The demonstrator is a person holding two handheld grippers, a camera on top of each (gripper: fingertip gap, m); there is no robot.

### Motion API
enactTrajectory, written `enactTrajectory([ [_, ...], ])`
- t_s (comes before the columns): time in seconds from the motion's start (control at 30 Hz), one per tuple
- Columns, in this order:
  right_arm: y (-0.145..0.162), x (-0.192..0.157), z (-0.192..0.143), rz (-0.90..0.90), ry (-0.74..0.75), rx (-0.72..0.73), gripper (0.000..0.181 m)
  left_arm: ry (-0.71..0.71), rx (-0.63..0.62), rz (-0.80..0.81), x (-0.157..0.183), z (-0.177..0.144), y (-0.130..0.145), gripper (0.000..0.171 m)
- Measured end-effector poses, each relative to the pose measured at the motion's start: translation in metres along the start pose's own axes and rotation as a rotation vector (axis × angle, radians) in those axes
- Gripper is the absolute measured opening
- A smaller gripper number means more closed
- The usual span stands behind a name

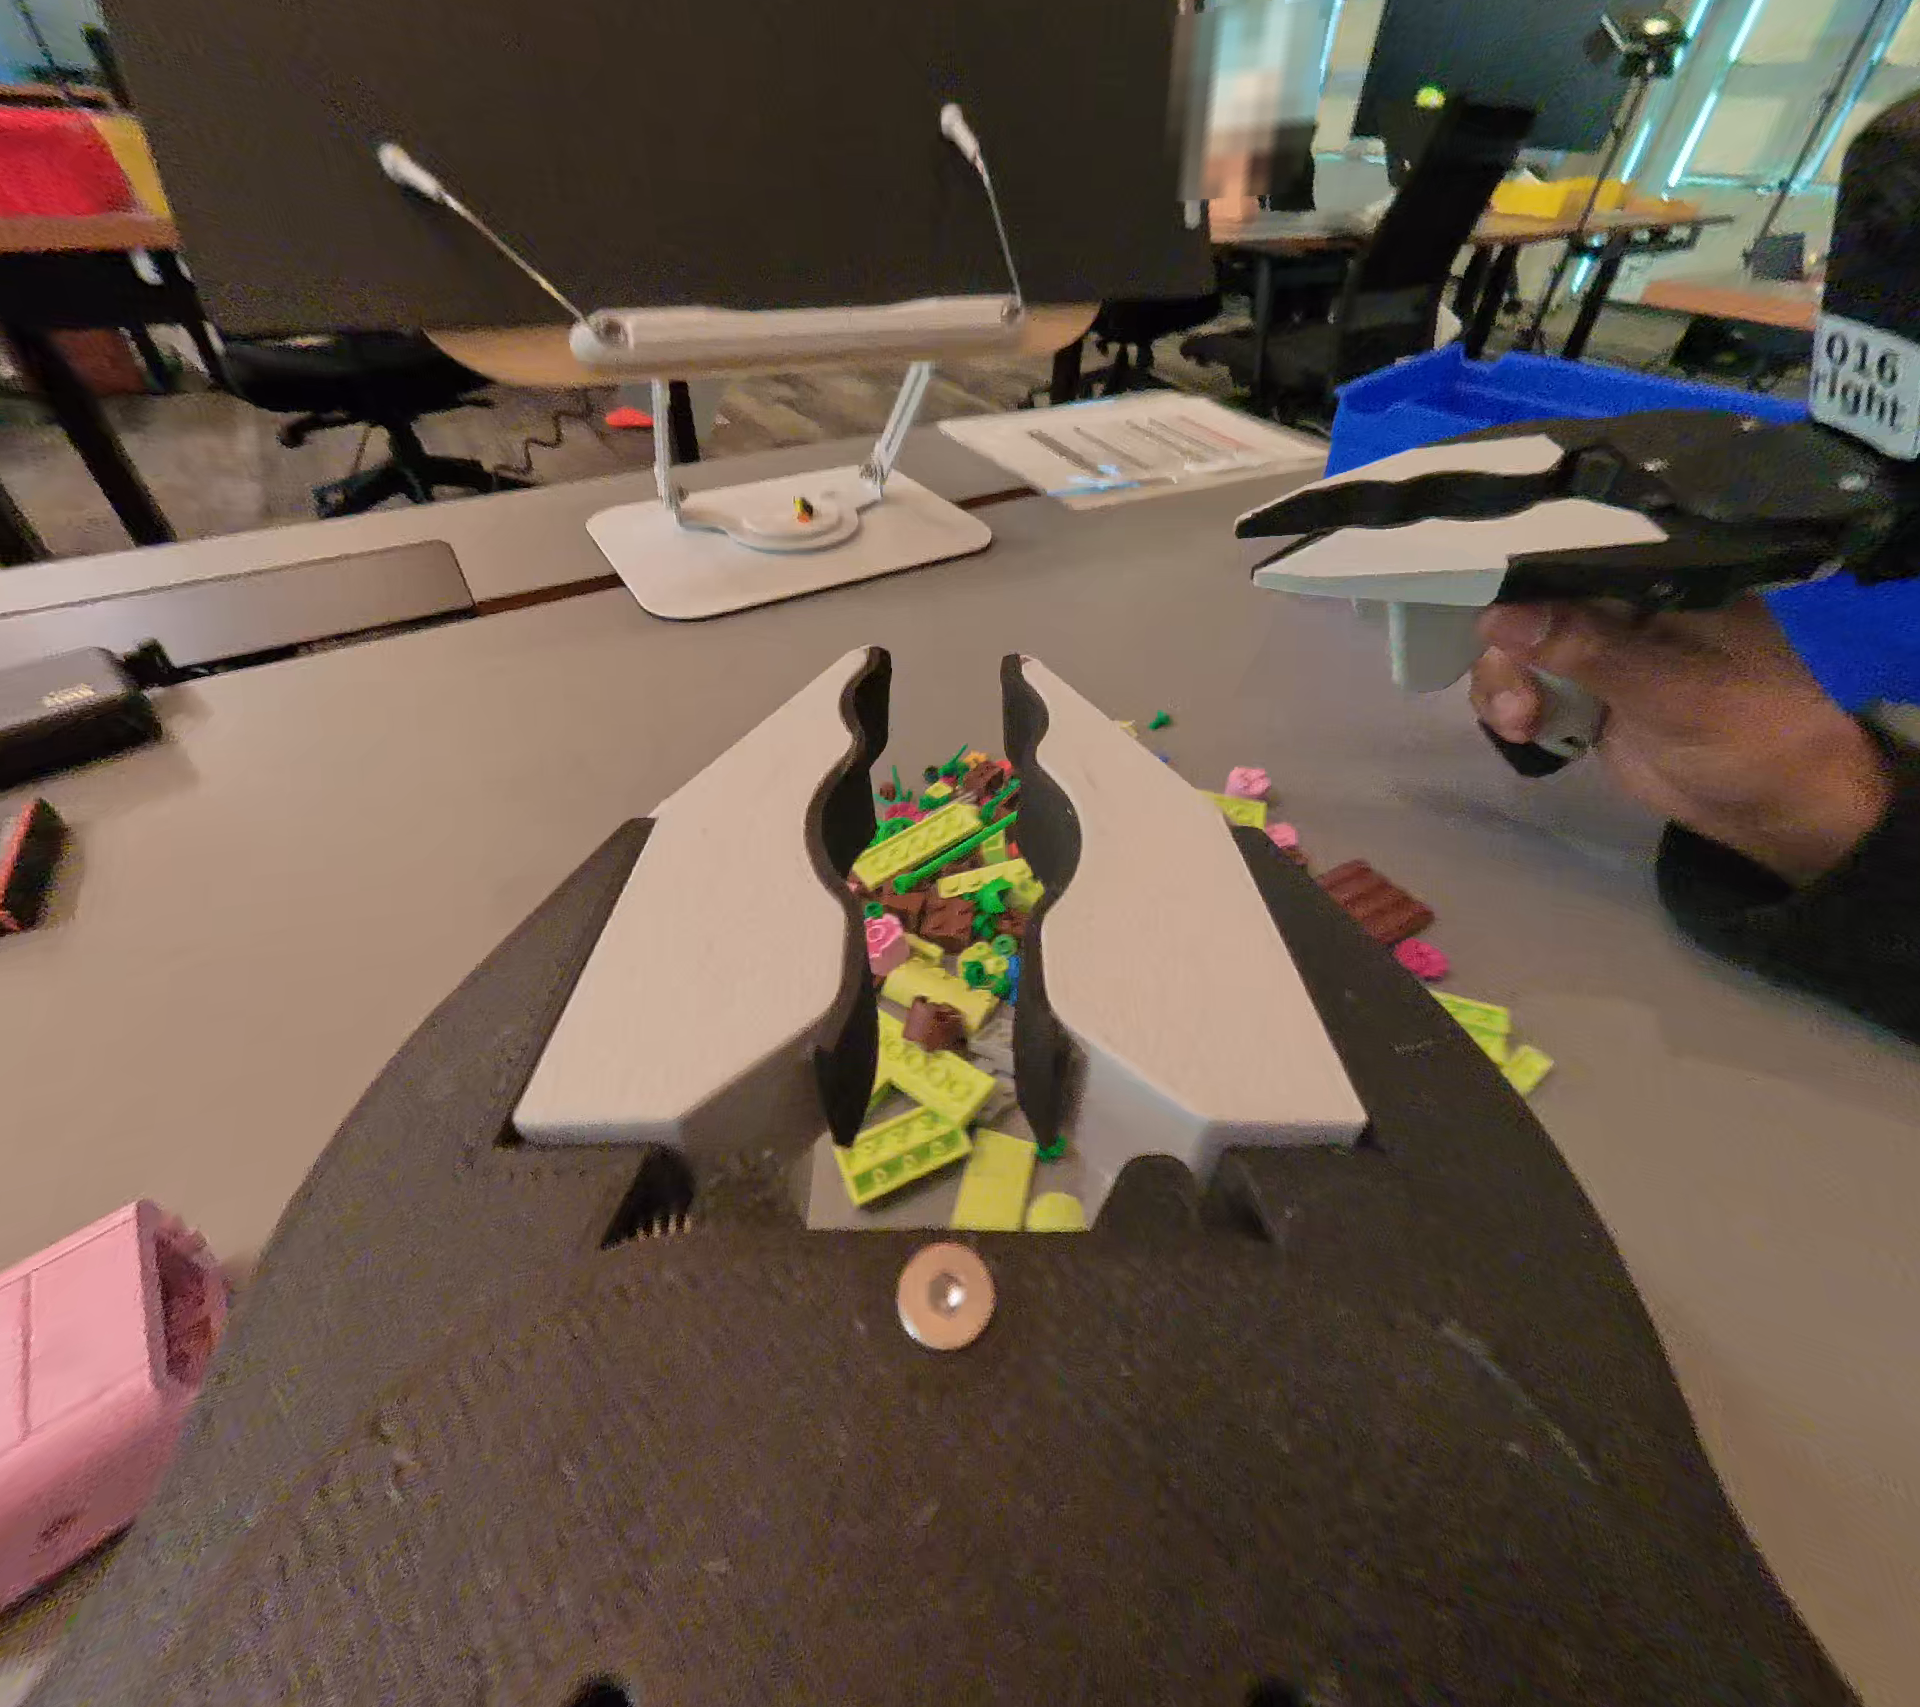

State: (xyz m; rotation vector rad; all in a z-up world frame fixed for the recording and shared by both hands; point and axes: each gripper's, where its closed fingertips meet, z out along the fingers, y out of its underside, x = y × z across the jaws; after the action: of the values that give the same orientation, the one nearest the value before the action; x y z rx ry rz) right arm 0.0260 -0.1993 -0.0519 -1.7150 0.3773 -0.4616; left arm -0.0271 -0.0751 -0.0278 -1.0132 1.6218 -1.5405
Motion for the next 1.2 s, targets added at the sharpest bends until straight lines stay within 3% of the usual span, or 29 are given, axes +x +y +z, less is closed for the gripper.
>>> enactTrajectory([
  [0.1, -0.031, -0.002, -0.021, -0.028, 0.069, 0.169, 0.022, 0.046, -0.045, 0.028, 0.030, -0.029, -0.006, 0.020],
  [0.2, -0.060, -0.028, -0.037, -0.030, 0.083, 0.255, 0.027, -0.012, -0.064, 0.037, 0.041, -0.073, -0.001, 0.021],
  [0.33, -0.089, -0.095, -0.039, -0.030, 0.020, 0.235, 0.027, -0.043, 0.029, -0.111, 0.059, -0.137, -0.011, 0.021],
  [0.43, -0.103, -0.151, -0.032, 0.069, -0.082, 0.234, 0.029, -0.065, 0.056, -0.228, 0.071, -0.183, -0.011, 0.026],
  [0.63, -0.094, -0.242, -0.024, 0.183, -0.207, 0.148, 0.038, -0.155, 0.116, -0.325, 0.099, -0.275, -0.004, 0.029],
  [0.83, -0.087, -0.318, -0.056, 0.186, -0.245, 0.106, 0.039, -0.243, 0.157, -0.357, 0.119, -0.355, -0.002, 0.032],
  [1.2, -0.064, -0.404, -0.127, 0.191, -0.260, 0.036, 0.039, -0.201, 0.123, -0.419, 0.204, -0.427, 0.025, 0.034],
])
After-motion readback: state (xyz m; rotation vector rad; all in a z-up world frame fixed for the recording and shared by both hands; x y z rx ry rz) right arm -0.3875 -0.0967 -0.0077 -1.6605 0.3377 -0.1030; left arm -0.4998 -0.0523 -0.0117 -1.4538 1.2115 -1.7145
